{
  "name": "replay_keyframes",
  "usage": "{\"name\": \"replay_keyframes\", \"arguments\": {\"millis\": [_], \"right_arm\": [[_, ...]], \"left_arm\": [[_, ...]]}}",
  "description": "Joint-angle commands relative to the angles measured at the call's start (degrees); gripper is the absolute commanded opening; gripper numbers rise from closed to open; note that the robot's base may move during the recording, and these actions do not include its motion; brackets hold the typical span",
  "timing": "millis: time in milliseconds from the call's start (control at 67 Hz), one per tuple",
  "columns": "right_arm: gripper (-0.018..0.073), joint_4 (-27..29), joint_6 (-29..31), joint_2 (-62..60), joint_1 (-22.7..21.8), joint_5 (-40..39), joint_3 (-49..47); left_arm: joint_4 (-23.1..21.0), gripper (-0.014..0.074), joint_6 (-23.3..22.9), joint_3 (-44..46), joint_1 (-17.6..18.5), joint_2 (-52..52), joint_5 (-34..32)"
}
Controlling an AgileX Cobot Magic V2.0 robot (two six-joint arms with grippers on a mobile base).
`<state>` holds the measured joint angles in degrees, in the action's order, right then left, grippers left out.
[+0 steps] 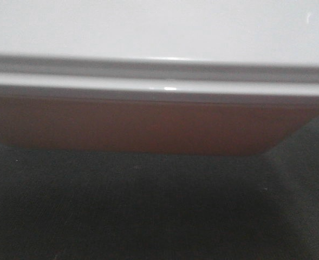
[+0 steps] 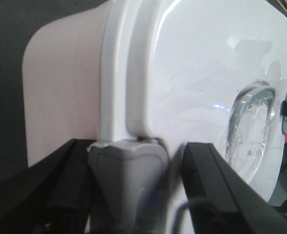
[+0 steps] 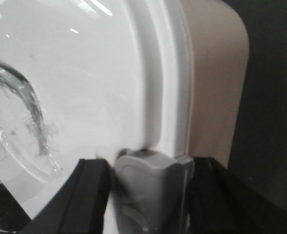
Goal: Grab white bin and place on right shelf
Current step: 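Hold the bin raised with both grippers while the base turns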
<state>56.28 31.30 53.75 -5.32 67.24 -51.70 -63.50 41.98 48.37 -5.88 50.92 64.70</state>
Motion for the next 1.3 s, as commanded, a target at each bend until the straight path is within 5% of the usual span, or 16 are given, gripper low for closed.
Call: {"name": "replay_keyframes", "arguments": {"millis": [0,1284], "right_arm": [[0.0387,11.38,1.22,-2.83,0.73,4.04,-1.60],[0.0387,14.54,1.27,-7.66,0.73,0.17,-1.71]], "left_arm": [[-9.64,0.0253,0.11,1.54,0.83,-3.14,6.92],[-9.75,0.0250,0.11,1.54,0.83,-7.54,7.33]]}}
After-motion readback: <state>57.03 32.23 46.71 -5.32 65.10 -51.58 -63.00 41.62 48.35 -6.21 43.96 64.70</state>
